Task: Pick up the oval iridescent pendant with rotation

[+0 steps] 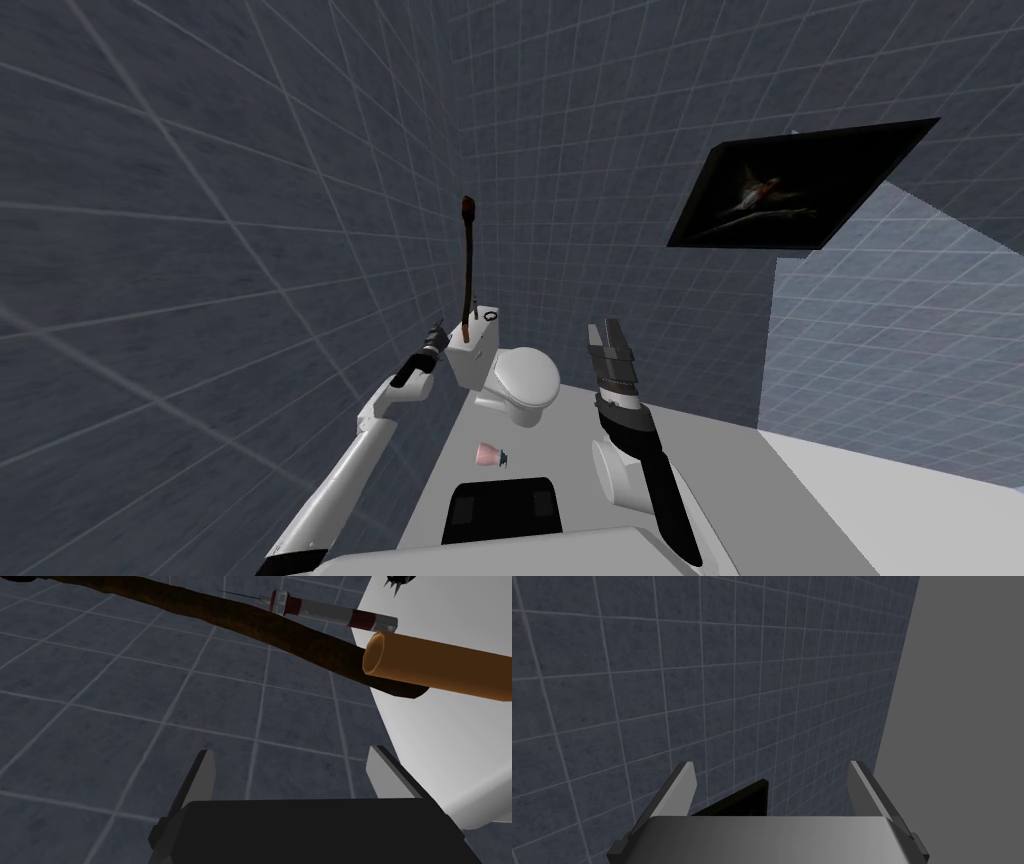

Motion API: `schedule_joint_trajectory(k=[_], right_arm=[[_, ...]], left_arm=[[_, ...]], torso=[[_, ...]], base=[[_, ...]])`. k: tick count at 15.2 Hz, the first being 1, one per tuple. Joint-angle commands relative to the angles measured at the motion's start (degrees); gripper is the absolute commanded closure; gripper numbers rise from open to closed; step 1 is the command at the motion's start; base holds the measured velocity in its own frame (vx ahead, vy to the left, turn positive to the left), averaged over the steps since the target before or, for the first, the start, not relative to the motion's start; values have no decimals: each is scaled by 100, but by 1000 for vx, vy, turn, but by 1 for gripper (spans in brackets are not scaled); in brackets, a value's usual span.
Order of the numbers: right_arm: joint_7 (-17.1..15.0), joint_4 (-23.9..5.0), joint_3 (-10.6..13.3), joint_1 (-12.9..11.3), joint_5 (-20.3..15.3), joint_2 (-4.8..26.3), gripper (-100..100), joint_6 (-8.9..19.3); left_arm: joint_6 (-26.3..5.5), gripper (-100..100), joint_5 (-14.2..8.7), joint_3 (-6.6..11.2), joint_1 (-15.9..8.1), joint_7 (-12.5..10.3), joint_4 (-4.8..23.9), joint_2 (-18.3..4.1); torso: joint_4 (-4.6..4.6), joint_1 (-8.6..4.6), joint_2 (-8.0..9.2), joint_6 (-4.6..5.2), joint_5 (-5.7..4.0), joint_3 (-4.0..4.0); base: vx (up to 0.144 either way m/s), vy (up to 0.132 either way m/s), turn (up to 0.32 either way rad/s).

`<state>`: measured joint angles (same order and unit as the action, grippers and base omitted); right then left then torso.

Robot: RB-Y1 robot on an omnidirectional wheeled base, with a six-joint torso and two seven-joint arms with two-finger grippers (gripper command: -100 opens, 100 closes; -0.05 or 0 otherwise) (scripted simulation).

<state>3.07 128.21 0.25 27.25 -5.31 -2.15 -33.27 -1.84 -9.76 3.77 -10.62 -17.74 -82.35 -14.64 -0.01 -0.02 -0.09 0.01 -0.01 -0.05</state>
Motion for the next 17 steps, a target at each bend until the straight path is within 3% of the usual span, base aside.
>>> schedule_joint_trajectory(k=[1,3,4,6,7,9,10,12,13,15,16,17], right_arm=[[0,0,0,0,0,0,0,0],[0,0,0,0,0,0,0,0],[0,0,0,0,0,0,0,0],[0,0,0,0,0,0,0,0],[0,0,0,0,0,0,0,0],[0,0,0,0,0,0,0,0],[0,0,0,0,0,0,0,0],[0,0,0,0,0,0,0,0],[0,0,0,0,0,0,0,0],[0,0,0,0,0,0,0,0],[0,0,0,0,0,0,0,0],[0,0,0,0,0,0,0,0]], left_arm=[[-228,-100,-41,20,-255,-81,286,1],[-228,-100,-41,20,-255,-81,409,1],[-465,-100,-89,49,-512,-167,596,13],[-465,-100,-89,49,-537,-167,763,13],[-700,-100,-137,77,-803,-253,973,29],[-700,-100,-137,77,-819,-253,1115,29],[-934,-100,-184,106,-1048,-338,1292,49],[-934,-100,-184,106,-1098,-338,1464,49],[-1165,-100,-231,134,-1337,-422,1659,72],[-1165,-100,-231,134,-1373,-422,1809,72],[-1391,-100,-278,161,-1635,-505,2046,98],[-1392,-100,-278,161,-1644,-505,2148,98]], torso=[[0,0,0,0,0,0],[-1,-1,0,0,0,0],[0,0,2,-1,0,1],[0,-1,1,0,0,0],[0,0,2,0,0,1],[-1,-1,0,0,0,0],[-1,0,1,-1,0,0],[0,0,0,0,0,0],[-1,0,1,0,0,0],[-1,-1,-1,0,0,-1],[-1,-1,0,-1,0,-1],[0,-1,-1,0,0,0]], base=[[13,-6,13],[8,-4,-1],[8,-3,13],[10,-3,5],[10,-5,12],[12,-4,4],[11,-3,12],[12,-2,5],[15,-4,8],[15,-5,3],[14,-4,10],[16,-4,8]])
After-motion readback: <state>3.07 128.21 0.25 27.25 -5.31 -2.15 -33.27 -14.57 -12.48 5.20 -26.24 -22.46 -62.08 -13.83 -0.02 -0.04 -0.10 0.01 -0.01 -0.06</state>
